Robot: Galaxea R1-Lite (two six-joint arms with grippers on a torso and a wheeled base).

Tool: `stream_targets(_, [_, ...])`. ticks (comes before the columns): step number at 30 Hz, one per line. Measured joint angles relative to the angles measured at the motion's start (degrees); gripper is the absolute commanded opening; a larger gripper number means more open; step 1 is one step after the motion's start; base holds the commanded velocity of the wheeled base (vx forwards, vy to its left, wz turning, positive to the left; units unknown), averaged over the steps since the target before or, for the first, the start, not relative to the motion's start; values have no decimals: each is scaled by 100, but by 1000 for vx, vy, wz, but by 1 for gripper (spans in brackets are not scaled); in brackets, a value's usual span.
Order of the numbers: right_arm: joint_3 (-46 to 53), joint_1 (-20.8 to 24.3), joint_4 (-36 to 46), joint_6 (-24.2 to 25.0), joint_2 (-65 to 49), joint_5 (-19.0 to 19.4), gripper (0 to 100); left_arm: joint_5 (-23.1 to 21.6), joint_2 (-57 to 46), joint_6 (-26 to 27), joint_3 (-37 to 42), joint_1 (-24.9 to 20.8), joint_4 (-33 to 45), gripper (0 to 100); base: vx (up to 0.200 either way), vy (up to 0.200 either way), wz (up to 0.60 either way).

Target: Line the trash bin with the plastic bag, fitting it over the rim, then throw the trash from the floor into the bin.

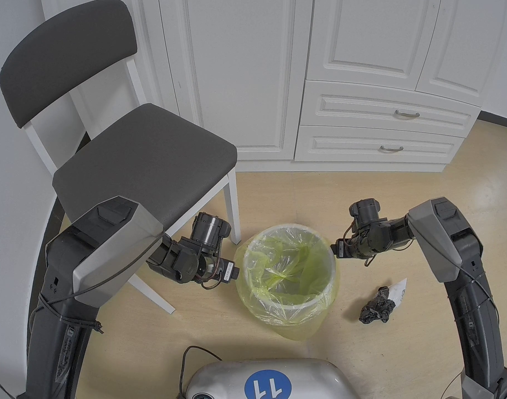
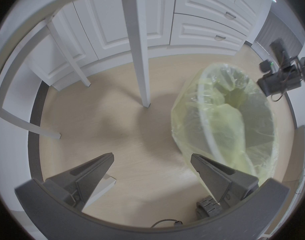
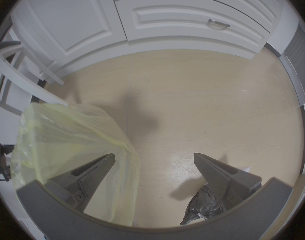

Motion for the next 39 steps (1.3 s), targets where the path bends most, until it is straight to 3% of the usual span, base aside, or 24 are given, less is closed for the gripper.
stream_targets(6, [-657, -17, 636, -384, 695, -101, 100, 6, -344, 12, 422, -146, -394, 100, 0, 0, 0])
stream_targets(13, [-789, -28, 678, -263, 968, -132, 100, 15, -634, 26, 544, -260, -496, 100, 0, 0, 0])
stream_targets(23, [-802, -34, 699, -162, 1014, -134, 100, 11, -653, 26, 315, -511, -493, 100, 0, 0, 0])
stream_targets(32, [-802, -54, 683, -107, 1003, -134, 100, 39, -49, 23, -441, -527, -235, 100, 0, 0, 0])
stream_targets(39, [-802, -91, 672, -105, 987, -134, 100, 93, 13, 17, -262, -513, -249, 100, 0, 0, 0])
